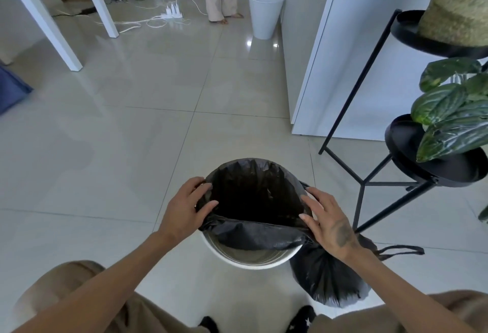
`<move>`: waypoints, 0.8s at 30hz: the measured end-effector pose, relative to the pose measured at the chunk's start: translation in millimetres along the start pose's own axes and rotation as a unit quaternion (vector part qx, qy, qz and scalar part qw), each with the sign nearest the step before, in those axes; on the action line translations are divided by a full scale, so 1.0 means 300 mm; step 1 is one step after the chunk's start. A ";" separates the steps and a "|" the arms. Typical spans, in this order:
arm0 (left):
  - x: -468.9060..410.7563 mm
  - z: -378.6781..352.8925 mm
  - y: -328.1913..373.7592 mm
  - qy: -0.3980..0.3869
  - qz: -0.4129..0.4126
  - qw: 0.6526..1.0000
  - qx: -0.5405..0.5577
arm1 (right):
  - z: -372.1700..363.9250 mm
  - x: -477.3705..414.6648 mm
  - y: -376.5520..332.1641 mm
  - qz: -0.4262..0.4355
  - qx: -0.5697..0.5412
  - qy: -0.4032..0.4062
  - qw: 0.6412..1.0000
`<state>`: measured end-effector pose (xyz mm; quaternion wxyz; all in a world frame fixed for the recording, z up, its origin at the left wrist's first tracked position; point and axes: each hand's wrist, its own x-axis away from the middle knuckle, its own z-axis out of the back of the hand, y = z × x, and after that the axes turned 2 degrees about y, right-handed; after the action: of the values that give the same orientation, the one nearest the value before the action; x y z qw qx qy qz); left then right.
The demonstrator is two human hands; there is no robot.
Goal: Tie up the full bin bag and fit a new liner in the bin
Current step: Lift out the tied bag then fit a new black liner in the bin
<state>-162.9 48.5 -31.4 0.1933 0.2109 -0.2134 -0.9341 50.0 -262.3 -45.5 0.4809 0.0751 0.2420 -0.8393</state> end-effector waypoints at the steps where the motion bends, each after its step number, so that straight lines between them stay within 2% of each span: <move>1: 0.010 0.002 -0.002 -0.008 -0.028 0.999 -0.013 | 0.003 0.003 -0.007 0.035 0.030 0.004 0.999; 5: 0.046 0.027 -0.007 -0.019 -0.149 0.984 -0.094 | 0.036 0.011 -0.028 0.129 0.080 0.008 0.988; 10: 0.089 0.078 0.010 -0.071 -0.256 0.953 -0.143 | 0.067 0.039 -0.054 0.191 0.093 -0.074 0.974; 17: 0.171 0.131 0.030 -0.117 -0.190 0.972 -0.069 | 0.115 0.111 -0.105 0.171 0.083 -0.091 0.977; 24: 0.201 0.132 0.070 -0.132 -0.110 0.984 -0.045 | 0.093 0.141 -0.147 0.172 0.100 -0.046 0.979</move>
<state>-226.7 16.4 -7.7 0.0689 0.0991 -0.1705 -0.9779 -6.4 -289.6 -21.7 0.6190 0.1243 0.1181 -0.7664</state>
